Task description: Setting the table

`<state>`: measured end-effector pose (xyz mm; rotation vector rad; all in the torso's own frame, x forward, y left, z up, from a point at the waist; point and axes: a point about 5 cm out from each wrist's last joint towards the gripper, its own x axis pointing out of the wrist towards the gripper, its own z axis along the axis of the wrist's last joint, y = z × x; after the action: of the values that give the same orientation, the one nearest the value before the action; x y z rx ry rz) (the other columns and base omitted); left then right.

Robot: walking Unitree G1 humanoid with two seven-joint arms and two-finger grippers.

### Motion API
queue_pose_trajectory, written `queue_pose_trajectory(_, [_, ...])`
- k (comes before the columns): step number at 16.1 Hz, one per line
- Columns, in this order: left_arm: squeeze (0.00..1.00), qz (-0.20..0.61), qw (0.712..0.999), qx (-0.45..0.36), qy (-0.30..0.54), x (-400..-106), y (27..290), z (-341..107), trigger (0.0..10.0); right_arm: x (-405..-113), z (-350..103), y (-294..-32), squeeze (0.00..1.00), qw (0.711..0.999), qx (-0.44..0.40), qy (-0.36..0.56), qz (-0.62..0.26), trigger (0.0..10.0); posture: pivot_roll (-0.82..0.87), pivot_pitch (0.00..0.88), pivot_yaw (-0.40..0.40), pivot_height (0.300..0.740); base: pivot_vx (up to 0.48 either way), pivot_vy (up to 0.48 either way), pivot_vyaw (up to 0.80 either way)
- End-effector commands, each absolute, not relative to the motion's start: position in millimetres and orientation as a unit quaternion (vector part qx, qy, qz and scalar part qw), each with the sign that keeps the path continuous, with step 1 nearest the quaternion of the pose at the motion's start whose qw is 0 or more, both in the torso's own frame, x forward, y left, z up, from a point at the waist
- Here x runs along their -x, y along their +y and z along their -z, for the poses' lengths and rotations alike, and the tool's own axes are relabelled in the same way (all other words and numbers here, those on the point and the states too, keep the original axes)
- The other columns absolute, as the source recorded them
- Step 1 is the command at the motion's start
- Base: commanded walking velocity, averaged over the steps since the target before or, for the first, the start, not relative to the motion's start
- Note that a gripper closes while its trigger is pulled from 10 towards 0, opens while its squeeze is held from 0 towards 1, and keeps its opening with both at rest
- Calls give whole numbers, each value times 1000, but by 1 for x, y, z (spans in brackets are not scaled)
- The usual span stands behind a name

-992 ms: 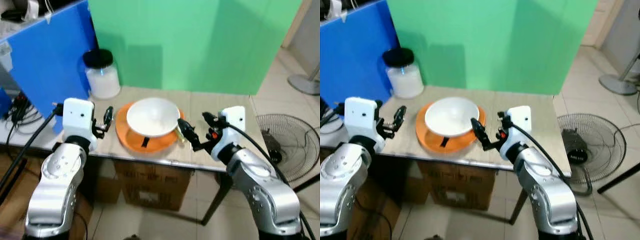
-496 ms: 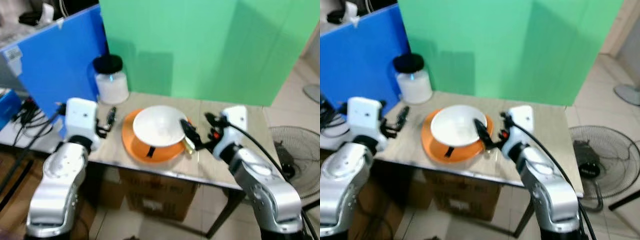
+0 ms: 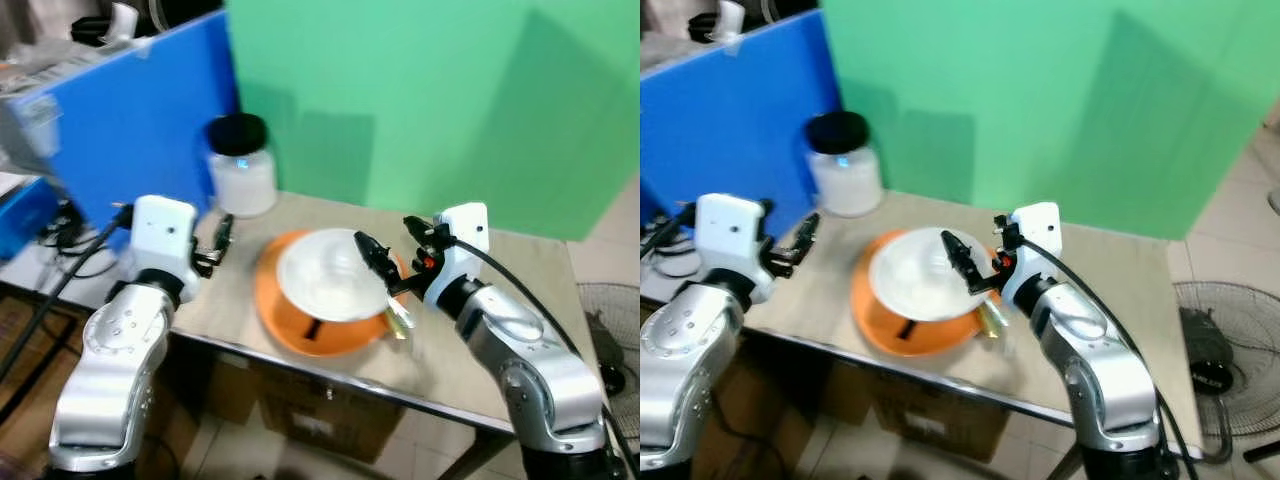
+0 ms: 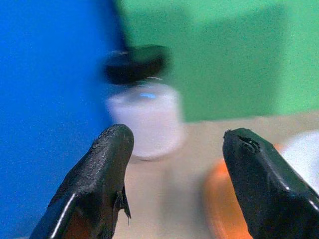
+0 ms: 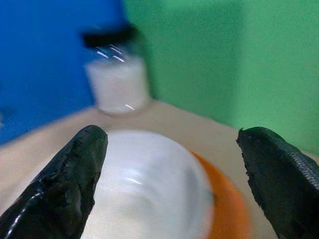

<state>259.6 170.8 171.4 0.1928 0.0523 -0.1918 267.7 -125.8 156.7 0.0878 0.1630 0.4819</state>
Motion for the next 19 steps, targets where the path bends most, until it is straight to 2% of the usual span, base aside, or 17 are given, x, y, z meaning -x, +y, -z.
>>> queue_pose_trajectory(1, [0, 122, 987, -107, 18, -259, 171, -177, 10000, -274, -160, -129, 0, 971, -35, 86, -221, 10000, 130, 0, 19, 740, 0, 0, 0])
queue_pose_trajectory(2, [0, 145, 983, -112, 18, -258, 171, -177, 10000, -277, -160, -131, 776, 972, -30, 97, -213, 10000, 130, 0, 18, 740, 0, 0, 0])
queue_pose_trajectory(3, [0, 159, 980, -114, 17, -258, 171, -178, 10000, -280, -159, -132, 776, 972, -27, 104, -208, 10000, 129, 0, 19, 740, 0, 0, 0])
queue_pose_trajectory(4, [0, 203, 972, -120, 20, -256, 169, -178, 10000, -284, -156, -137, 1000, 972, -30, 141, -184, 10000, 128, 0, 18, 740, 0, 0, 0])
queue_pose_trajectory(7, [0, 298, 946, -120, 26, -249, 158, -179, 10000, -289, -151, -146, 1000, 966, -26, 212, -148, 10000, 122, 0, 21, 740, 0, 0, 0])
queue_pose_trajectory(8, [0, 351, 928, -119, 37, -244, 153, -179, 10000, -289, -150, -144, 757, 957, -35, 244, -153, 10000, 122, 0, 21, 740, 0, 0, 0])
queue_pose_trajectory(9, [0, 363, 923, -119, 40, -243, 152, -179, 10000, -289, -150, -144, 757, 955, -38, 250, -156, 10000, 122, 0, 21, 740, 0, 0, 0])
queue_pose_trajectory(10, [0, 383, 915, -120, 50, -241, 150, -176, 10000, -289, -148, -142, 0, 948, -30, 280, -149, 10000, 106, 0, 26, 740, 0, 0, 0])
queue_pose_trajectory(11, [0, 393, 910, -120, 56, -240, 150, -175, 10000, -290, -147, -141, 0, 944, -37, 296, -144, 10000, 99, 0, 22, 740, 0, 0, 0])
queue_pose_trajectory(12, [0, 405, 904, -122, 61, -239, 149, -173, 10000, -290, -149, -138, 0, 938, -52, 312, -144, 6902, 93, 0, 22, 740, 0, 0, 0])
queue_pose_trajectory(13, [0, 408, 903, -122, 60, -239, 149, -173, 10000, -290, -151, -138, 0, 935, -58, 319, -144, 549, 89, 0, 24, 740, 0, 0, 0])
queue_pose_trajectory(14, [0, 412, 901, -121, 62, -239, 149, -173, 10000, -290, -154, -139, 0, 933, -59, 323, -146, 549, 88, 0, 25, 740, 0, 0, 0])
queue_pose_trajectory(15, [0, 417, 898, -121, 65, -238, 148, -172, 10000, -289, -156, -140, 0, 931, -60, 327, -150, 0, 88, 0, 25, 740, 0, 0, 0])
queue_pose_trajectory(19, [0, 425, 892, -130, 77, -235, 151, -171, 10000, -285, -156, -139, 0, 908, -88, 371, -176, 0, 100, 0, 21, 740, 0, 0, 0])
